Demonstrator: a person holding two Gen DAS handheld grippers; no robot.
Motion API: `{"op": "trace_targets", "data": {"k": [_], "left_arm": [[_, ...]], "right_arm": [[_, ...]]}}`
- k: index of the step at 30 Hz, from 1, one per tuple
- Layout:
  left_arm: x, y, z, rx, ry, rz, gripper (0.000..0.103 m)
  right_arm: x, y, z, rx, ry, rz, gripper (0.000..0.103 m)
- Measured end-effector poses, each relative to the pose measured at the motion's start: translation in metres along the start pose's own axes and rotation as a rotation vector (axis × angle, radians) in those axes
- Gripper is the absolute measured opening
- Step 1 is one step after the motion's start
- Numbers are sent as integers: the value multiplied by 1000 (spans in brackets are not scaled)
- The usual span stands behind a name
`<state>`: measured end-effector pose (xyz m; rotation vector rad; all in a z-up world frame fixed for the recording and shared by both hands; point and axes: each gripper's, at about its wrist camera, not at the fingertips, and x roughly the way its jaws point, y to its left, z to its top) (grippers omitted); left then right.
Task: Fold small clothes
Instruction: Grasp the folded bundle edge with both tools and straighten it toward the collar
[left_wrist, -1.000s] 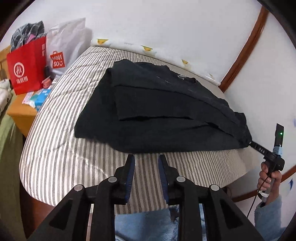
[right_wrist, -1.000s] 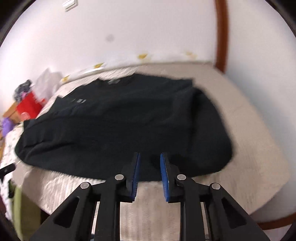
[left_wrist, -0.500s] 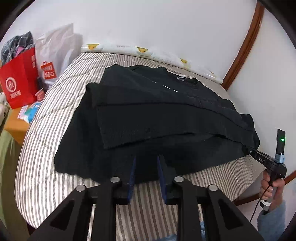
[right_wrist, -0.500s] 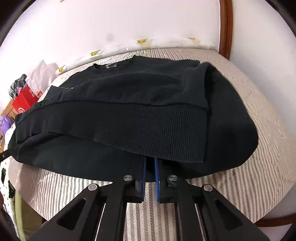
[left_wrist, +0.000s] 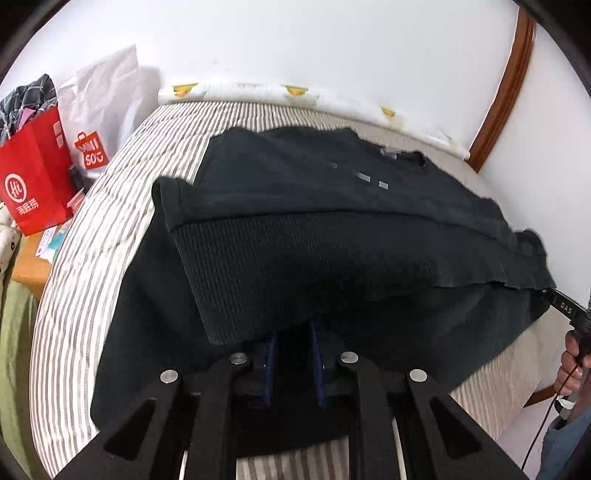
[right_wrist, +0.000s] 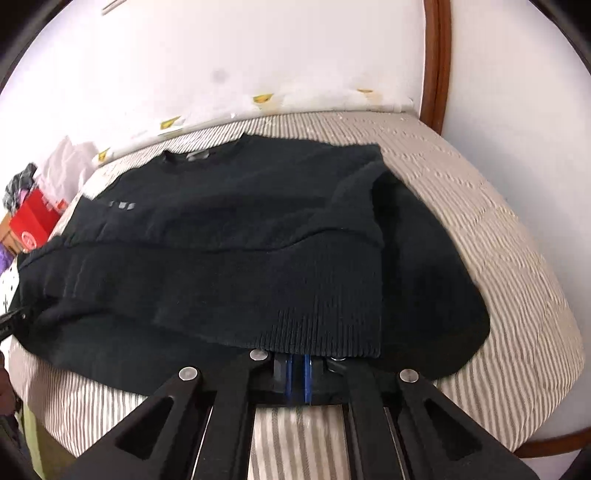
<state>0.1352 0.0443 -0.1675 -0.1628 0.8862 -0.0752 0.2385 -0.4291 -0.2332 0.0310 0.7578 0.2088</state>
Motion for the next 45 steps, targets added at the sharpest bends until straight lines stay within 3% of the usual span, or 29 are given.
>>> {"op": "trace_targets", "data": {"k": [7,14,20,22,24,25,34,41,43,45], "left_arm": [[14,11,43,-37,-55,-61,15],[42,16,89,-57,-69,-42,15],[41,23,105,-45,-96,11,15],[38,33,104,-53,-100,32,16],[39,43,104,-59,-87,35,20],[42,48,105,-61,-71,32,23],[62,62,118,-71,-14,48,30],[76,61,118,-48,25,53,31],[77,59,119,-44,27,55,31],[77,57,120,-37,28,63,27]], "right_arm": [[36,-5,58,62,-10,32,3],[67,-11,108,138,-14,48,4],[50,-8,134,107,-120,21,7],[51,-10,132,87,-112,18,16],[59,-11,130,64,-89,15,40],[65,-12,128,48,-73,2,42],[103,-18,129,10,20,-30,43],[125,-7,140,-31,60,34,43],[134,0,141,-56,62,-6,41],[136,6,142,-62,38,-48,33]]}}
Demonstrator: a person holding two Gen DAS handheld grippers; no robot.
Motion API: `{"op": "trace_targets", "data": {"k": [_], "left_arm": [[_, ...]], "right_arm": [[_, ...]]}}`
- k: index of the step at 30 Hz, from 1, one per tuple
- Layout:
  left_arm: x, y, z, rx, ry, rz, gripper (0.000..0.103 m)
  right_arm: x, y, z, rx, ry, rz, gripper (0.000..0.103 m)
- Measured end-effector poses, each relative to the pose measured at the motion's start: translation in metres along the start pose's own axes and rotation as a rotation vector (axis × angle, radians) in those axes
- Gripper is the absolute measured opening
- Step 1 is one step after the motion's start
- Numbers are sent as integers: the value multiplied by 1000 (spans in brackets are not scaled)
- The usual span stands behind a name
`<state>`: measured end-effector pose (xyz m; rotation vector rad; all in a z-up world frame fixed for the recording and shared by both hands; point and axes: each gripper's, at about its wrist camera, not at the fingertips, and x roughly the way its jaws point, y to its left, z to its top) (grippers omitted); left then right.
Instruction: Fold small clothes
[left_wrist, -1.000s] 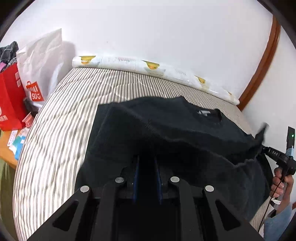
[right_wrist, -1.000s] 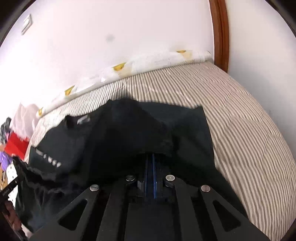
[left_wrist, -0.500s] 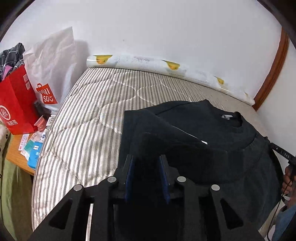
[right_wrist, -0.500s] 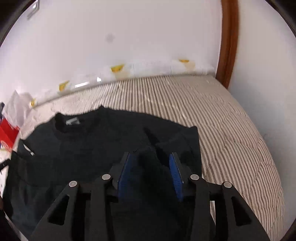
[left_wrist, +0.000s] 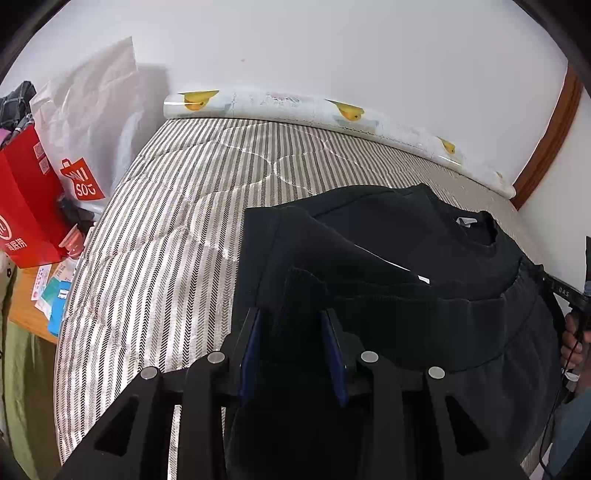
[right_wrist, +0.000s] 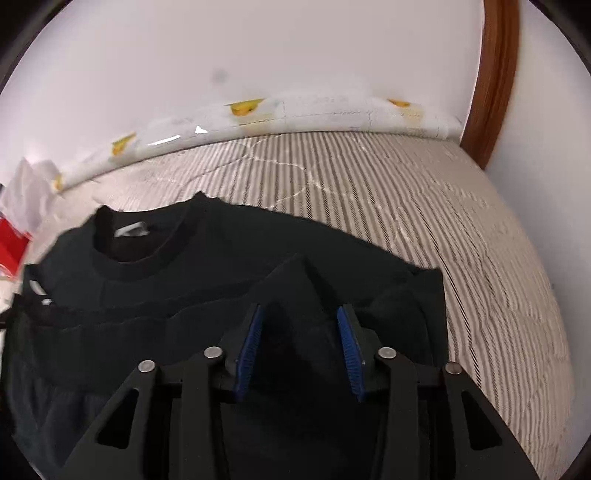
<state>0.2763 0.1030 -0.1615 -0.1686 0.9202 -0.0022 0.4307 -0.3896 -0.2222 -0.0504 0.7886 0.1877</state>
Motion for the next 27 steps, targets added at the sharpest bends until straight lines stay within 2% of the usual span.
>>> {"op": "trace_targets", "data": {"k": [1,2,3,5,10,14,20,27], "left_arm": [[0,-1,0,4,-1,7,26],[0,-5,0,12,0,23,19],[0,-7,0,19,-1,31,11],[-5,-11,1,16,-20,32,7],[-24,-12,17,-69,-111,-13,6],[-26,-25,37,-63,-180,5,6],[0,-34,57,-61,-182,21,6],[33,-28,56,-72,-113,41,6]], "right_arm": [[-1,2,0,-11,-7,-5,27],[-4,2,0,-15,-27,8,21],[-9,1,-1,-5,-48,30,18],[-20,-5,-1,10,-88,48,16],[-54,-30,8,82,-190,108,16],[-60,-36,20,92,-218,85,16],[-32,-45,29,105,-167,66,16],[15,-42,28,104,-62,25,16]]}}
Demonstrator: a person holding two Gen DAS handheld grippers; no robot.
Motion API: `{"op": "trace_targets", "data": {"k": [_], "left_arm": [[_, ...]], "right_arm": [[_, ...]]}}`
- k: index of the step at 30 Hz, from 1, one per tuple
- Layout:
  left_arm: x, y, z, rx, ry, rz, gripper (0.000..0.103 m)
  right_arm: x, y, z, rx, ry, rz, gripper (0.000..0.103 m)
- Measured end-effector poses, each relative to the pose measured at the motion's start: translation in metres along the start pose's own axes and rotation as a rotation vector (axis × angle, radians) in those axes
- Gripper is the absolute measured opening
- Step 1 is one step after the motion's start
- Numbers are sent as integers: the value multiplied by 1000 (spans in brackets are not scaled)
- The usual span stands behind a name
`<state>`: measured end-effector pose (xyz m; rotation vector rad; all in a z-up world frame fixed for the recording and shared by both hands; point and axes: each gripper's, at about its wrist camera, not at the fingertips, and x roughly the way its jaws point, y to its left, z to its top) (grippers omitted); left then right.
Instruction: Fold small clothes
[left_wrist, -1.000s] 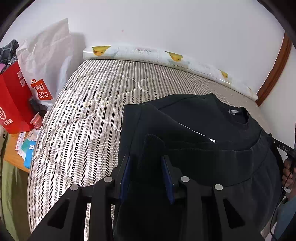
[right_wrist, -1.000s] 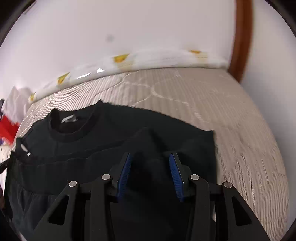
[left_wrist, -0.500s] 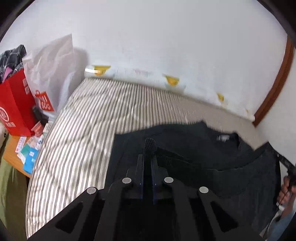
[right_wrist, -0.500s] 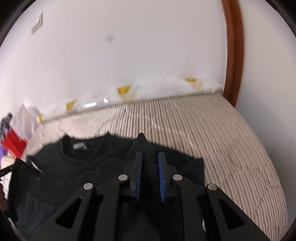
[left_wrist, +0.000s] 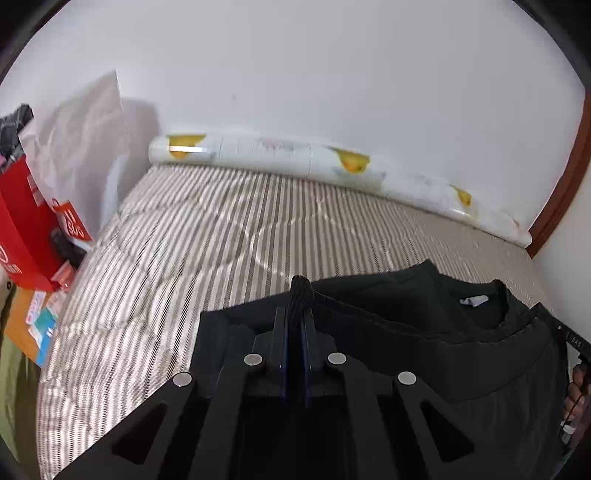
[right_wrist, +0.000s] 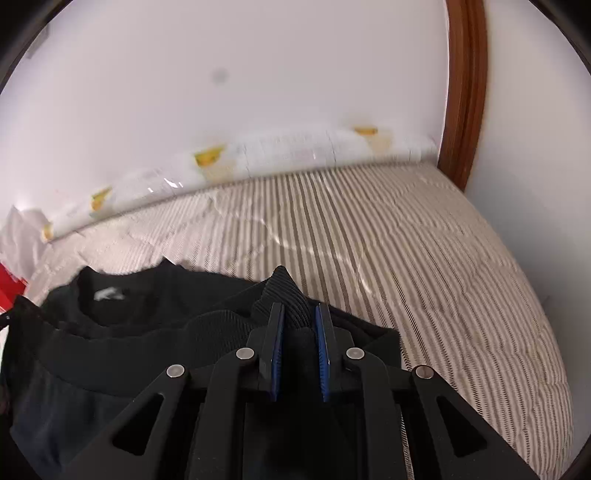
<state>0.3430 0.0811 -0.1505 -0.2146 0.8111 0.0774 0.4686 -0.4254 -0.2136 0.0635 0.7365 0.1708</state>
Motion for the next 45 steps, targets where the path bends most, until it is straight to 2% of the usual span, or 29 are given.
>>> {"op": "trace_targets", "data": {"k": [5,7,10,12,14,18,21,23,27,30,33,37,40,45], "left_arm": [[8,1,-3,-13,31,1,10],[6,-1,-3,0,38,5,10],[1,-3,-4,12,40,20,12],[-6,-6,-7,24,40,29,15],[-16,-8,-12,32,33,35,19],[-42,-9,-24,45,21,27,34],[-63,-7,-36,67,18,47,38],[-78,-3,-47,63,20,47,40],[-105,7,-69,74,21,46,43],[-121,18,-88,63,23,24,45],[-135,32,-110,29,19,-11,53],[-150,46,-139,-9,8,-53,54],[-158,56,-160,-61,21,-110,55],[-169,62,-192,-85,11,-136,59]], "right_arm": [[10,0,-4,-1,20,-26,22],[1,-1,-4,7,17,-30,23],[-20,6,-7,-5,-19,-65,30],[-34,19,-11,-38,-37,-44,37],[-45,38,-18,-85,-38,-14,37],[-54,84,-38,-159,-31,46,37],[-52,122,-52,-208,-22,91,37],[-45,150,-62,-252,13,82,37],[-44,180,-91,-359,35,-11,37],[-56,183,-115,-404,14,-76,37],[-73,175,-131,-398,7,-83,37],[-98,170,-157,-390,-17,-82,37],[-115,162,-175,-364,-12,-49,37],[-143,151,-214,-358,-55,-22,37]]}}
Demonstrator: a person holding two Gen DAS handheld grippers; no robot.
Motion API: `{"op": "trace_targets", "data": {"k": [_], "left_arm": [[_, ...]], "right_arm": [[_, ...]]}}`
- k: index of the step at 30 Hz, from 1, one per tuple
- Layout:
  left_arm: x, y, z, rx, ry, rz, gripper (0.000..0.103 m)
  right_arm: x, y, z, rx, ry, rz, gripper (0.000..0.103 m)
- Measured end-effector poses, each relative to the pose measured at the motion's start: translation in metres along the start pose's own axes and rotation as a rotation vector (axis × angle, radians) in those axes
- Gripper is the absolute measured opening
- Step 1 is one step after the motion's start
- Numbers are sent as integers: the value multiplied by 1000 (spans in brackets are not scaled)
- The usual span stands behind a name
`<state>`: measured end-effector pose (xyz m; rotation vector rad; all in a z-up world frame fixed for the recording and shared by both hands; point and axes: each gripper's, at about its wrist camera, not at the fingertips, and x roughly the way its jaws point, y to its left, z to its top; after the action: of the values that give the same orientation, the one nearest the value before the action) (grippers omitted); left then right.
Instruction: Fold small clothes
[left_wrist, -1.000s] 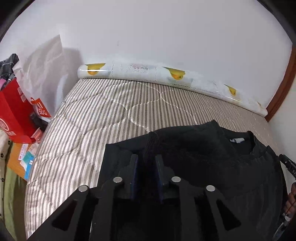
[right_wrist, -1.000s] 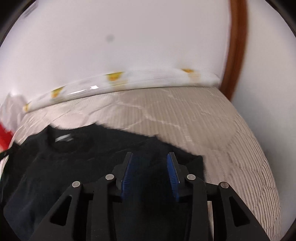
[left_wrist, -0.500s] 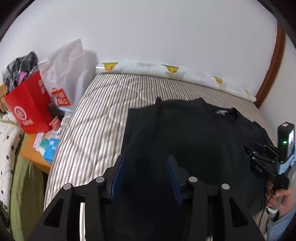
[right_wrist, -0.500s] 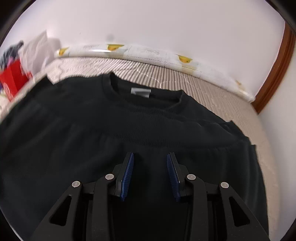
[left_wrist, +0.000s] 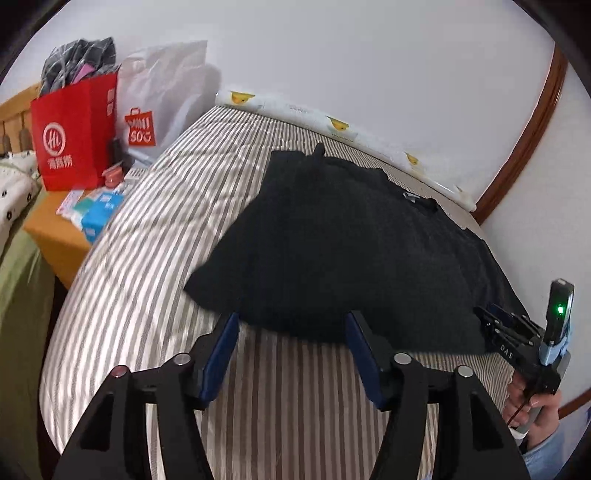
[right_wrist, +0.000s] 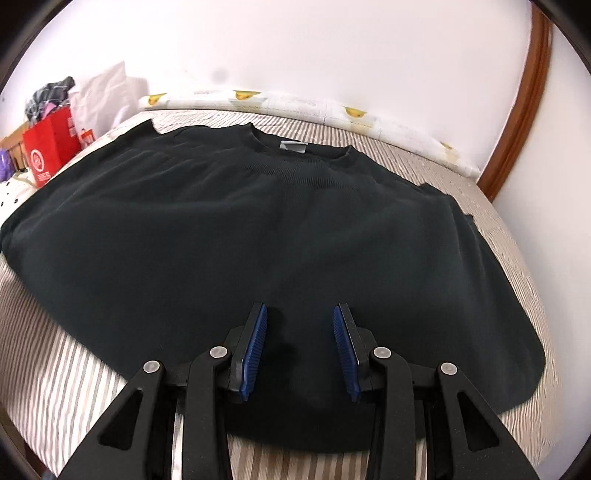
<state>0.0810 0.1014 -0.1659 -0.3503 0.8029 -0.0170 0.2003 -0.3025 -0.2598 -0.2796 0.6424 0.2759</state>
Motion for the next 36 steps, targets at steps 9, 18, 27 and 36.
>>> {"op": "trace_targets", "data": {"k": [9,18,27,36], "left_arm": [[15,21,-14,-133,25,-109,59],[36,31,3,-227,10,-193,59],[49,21,18,-243,-5,-87,42],[29,-33,38,-65,-82,63,13]], "right_arm": [[-36,-3,-36,14,-33,34,37],[-55,-32,-33,110,-70,-25,37],[-41,-54,-41,158,-33,-45,37],[-53,-82,-60,233,-73,-19,37]]}}
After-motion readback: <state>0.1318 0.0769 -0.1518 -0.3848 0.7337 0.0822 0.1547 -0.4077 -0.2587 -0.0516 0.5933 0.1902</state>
